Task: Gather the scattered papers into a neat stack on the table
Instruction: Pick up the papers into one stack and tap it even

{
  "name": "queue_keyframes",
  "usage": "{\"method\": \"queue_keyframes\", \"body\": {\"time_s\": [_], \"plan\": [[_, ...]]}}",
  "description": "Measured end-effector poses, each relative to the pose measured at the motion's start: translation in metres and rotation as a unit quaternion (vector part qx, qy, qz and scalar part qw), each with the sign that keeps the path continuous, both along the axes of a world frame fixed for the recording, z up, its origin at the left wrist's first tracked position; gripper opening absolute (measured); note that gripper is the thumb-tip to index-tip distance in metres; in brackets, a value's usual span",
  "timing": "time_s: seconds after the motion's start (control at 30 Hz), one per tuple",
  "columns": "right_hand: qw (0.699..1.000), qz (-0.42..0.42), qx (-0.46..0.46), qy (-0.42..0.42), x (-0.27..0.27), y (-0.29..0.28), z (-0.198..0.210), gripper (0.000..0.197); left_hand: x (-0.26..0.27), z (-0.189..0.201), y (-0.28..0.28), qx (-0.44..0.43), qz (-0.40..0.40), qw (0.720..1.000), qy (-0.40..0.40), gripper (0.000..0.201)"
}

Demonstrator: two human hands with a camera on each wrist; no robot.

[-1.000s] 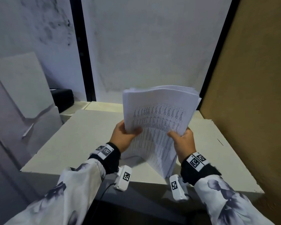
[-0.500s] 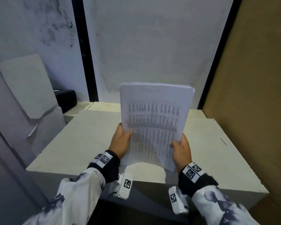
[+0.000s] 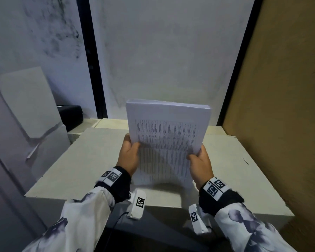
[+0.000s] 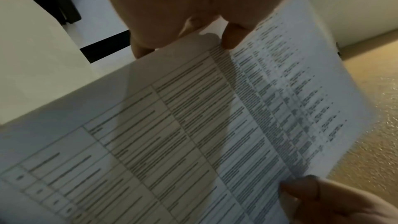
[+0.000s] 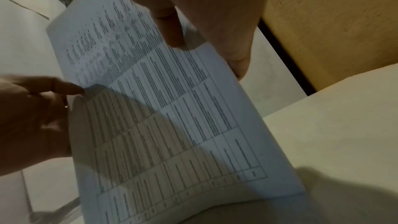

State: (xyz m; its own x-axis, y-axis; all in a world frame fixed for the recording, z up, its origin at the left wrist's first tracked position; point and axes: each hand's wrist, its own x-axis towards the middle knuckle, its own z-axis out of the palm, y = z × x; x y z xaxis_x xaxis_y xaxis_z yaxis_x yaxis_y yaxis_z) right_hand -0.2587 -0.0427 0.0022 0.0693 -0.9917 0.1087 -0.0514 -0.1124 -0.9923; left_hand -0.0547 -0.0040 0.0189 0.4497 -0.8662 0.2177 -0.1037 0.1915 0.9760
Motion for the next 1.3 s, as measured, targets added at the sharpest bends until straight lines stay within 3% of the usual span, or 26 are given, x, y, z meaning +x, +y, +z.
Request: {"method": "queue_keyframes", "body": {"time_s": [0.2, 0.4, 0.57, 0.73, 0.8, 0.9, 1.0, 1.07, 1.13, 1.2, 1.3], "plan": [[0.999, -0.002, -0.040, -0.026, 0.002, -0.003, 0.027, 0.036, 0.006, 0.021, -0.009, -0.048, -0.012, 0.999, -0.006, 0.024], [0.996, -0.001, -0.078, -0.048, 0.004, -0.018, 0.075, 0.034, 0.014, 0.064, -0.028, -0.110, 0.013, 0.990, -0.089, 0.023], [0.998, 0.004, -0.043, -0.052, 0.003, -0.020, 0.056, 0.036, 0.010, 0.040, -0.022, -0.091, 0.000, 0.993, -0.077, 0.027], [1.000, 0.002, 0.012, -0.024, 0.000, -0.012, 0.005, 0.035, 0.001, -0.017, -0.005, 0.040, -0.043, 0.998, -0.022, 0.018], [0.999, -0.001, 0.000, -0.039, -0.003, -0.015, 0.012, 0.033, 0.005, -0.008, -0.005, 0.017, -0.046, 0.999, -0.018, 0.021], [0.994, -0.015, -0.096, -0.046, -0.007, -0.023, 0.051, 0.051, 0.017, 0.037, -0.014, -0.071, -0.023, 0.994, -0.083, 0.055], [0.970, -0.003, -0.244, 0.012, -0.009, -0.028, 0.090, 0.080, 0.025, 0.080, -0.016, -0.159, -0.005, 0.959, -0.233, 0.081], [0.948, -0.009, -0.303, 0.092, -0.011, -0.030, 0.100, 0.082, 0.030, 0.091, -0.014, -0.171, -0.003, 0.934, -0.314, 0.077], [0.931, -0.024, -0.329, 0.155, -0.014, -0.031, 0.098, 0.068, 0.034, 0.090, -0.012, -0.155, -0.006, 0.916, -0.371, 0.057], [0.926, -0.026, -0.336, 0.169, -0.015, -0.031, 0.092, 0.055, 0.038, 0.085, -0.010, -0.140, -0.007, 0.910, -0.390, 0.047], [0.936, -0.015, -0.323, 0.141, -0.018, -0.034, 0.086, 0.055, 0.042, 0.079, -0.007, -0.147, -0.004, 0.914, -0.378, 0.055]]}}
